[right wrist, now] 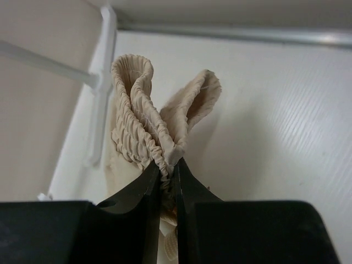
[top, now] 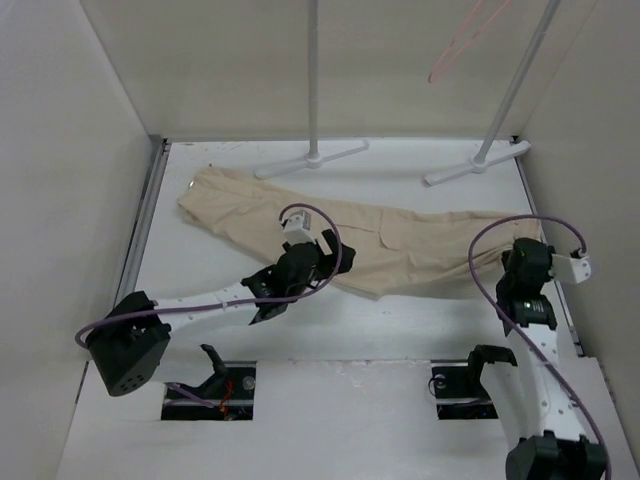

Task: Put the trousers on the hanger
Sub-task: Fold the trousers

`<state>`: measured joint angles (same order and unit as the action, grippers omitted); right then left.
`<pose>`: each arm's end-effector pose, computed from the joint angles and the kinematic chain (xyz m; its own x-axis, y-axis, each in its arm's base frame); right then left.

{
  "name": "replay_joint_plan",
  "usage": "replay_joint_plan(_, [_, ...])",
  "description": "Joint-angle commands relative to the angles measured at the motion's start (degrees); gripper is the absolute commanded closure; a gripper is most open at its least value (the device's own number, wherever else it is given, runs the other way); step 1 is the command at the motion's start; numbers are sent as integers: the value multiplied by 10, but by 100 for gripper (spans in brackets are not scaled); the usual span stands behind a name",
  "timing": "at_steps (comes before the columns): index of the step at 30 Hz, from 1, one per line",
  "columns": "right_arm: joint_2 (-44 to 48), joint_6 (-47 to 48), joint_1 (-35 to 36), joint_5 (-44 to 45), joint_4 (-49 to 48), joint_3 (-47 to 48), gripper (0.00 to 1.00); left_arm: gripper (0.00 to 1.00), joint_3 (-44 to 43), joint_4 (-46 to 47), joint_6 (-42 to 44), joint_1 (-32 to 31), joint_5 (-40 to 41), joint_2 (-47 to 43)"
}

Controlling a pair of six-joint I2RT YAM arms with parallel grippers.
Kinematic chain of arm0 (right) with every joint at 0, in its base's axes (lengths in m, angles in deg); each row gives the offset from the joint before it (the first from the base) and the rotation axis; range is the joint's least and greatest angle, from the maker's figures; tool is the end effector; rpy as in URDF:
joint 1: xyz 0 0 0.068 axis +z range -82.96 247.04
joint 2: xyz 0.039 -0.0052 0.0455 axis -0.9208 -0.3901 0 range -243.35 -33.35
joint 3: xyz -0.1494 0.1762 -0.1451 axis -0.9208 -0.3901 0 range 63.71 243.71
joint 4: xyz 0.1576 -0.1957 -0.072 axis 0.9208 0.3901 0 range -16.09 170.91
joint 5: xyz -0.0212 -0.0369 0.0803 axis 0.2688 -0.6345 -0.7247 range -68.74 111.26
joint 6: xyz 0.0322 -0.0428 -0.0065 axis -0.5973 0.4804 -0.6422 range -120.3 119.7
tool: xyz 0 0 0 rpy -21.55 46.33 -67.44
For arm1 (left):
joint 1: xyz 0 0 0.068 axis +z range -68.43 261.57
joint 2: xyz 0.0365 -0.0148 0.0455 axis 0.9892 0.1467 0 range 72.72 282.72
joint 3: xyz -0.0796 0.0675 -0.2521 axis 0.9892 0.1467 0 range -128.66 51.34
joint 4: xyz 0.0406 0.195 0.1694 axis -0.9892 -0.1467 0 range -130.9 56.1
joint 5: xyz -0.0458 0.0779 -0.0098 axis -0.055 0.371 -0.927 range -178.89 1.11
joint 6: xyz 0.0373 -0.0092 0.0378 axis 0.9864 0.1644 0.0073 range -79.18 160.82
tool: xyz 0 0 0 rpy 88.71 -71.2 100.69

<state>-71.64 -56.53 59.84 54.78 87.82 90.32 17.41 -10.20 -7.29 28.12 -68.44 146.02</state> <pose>0.1546 -0.0394 0.2415 0.2596 0.6657 -0.6996 0.6889 0.3801 0.6173 0.1737 -0.2134 0.2284 -0.5185 -0.4719 -0.7131 0.2492 0.7144 -0.6539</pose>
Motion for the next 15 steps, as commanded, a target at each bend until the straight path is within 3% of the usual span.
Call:
replay_joint_plan(1, [67,94,-31,48,36,53,89,20,-54,4,0,-24,-25,-3])
replay_joint_plan(9, [140,175,-82,17,64,170,89,22,-89,-58,-5,-26,-30,-50])
replay_joint_plan(15, [117,241,-70,-6,76,282,89,22,-43,-182,0,76,-25,-214])
